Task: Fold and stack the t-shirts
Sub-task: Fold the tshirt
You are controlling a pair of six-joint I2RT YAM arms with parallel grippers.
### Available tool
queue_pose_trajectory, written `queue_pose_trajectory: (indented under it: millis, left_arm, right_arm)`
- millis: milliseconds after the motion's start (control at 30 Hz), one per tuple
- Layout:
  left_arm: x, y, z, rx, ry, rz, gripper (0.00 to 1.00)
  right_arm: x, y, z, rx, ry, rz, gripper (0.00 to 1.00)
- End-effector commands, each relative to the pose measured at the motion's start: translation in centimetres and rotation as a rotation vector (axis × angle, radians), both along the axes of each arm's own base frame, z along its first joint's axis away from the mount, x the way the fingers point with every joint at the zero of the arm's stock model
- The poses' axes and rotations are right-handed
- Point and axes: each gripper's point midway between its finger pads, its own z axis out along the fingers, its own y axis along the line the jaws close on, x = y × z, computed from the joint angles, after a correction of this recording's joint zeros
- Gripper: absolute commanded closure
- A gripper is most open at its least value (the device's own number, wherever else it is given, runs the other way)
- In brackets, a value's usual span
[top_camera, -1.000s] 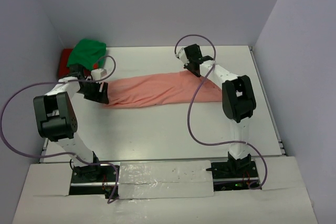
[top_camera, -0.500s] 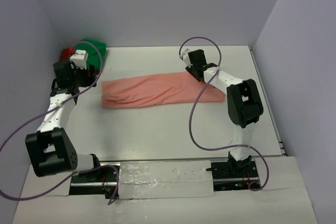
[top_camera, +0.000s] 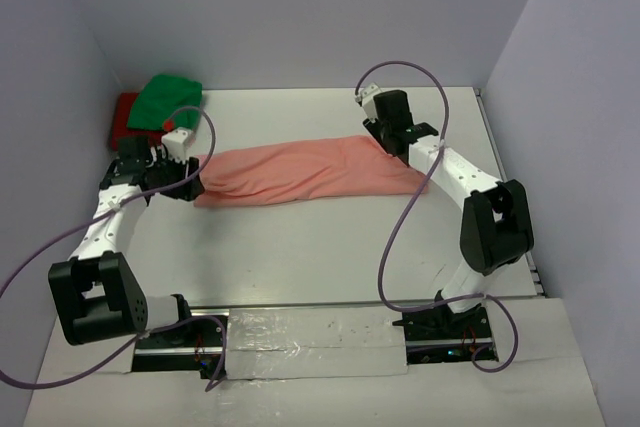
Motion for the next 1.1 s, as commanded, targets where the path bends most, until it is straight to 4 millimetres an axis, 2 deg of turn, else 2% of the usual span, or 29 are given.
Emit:
queue_pose_trajectory:
  millis: [0,133,167,200,300,400,500,533,700,933,1067]
  left_arm:
    - [-2.8,-0.2,-1.9,0.024,0.076,-0.031,0.38]
    - [-3.6,0.4,-3.5,0.054,0.111,-0.02,0.39]
    - [-3.0,0.7,-3.5,0.073,0.074,-0.008,0.39]
    - [-3.1,1.3,-4.3,0.096,0.076,0.014,0.39]
    - [-1.9,2.3,-4.0,0.13,-0.012,0.078,0.39]
    - [-0.7,2.3,-3.4,0.122,-0.088,0.097,0.42]
    - [0.8,2.1,-2.9,0.098,-0.118,0.098,0.43]
    - [1.0,1.9,-3.6,0.086,-0.102,0.088,0.43]
    - [4.0,1.6,-2.7,0.043,-0.159,0.097,0.43]
    - [6.4,-0.5,-5.2,0.018,-0.107,0.047,0.46]
    - [8.3,-1.0,-4.6,-0.001,-0.165,0.05,0.47]
  right_arm:
    - [-1.0,-0.1,0.8,0.043,0.0,-0.014,0.48]
    - [-1.3,0.0,0.9,0.059,0.01,-0.013,0.48]
    - [-1.4,0.1,1.0,0.06,0.011,-0.007,0.48]
    - [-1.6,0.3,0.7,0.069,0.018,0.0,0.48]
    - [-1.8,0.4,0.2,0.073,0.033,0.001,0.48]
    - [-1.8,0.3,0.0,0.071,0.036,0.002,0.48]
    - [-1.8,0.3,0.2,0.069,0.033,0.003,0.48]
    - [-1.9,0.3,0.1,0.068,0.036,0.005,0.48]
    - [-1.9,0.1,0.1,0.062,0.036,0.004,0.48]
    - [-1.7,0.0,0.2,0.059,0.038,-0.002,0.48]
    - [-1.6,0.0,-0.1,0.054,0.046,-0.002,0.48]
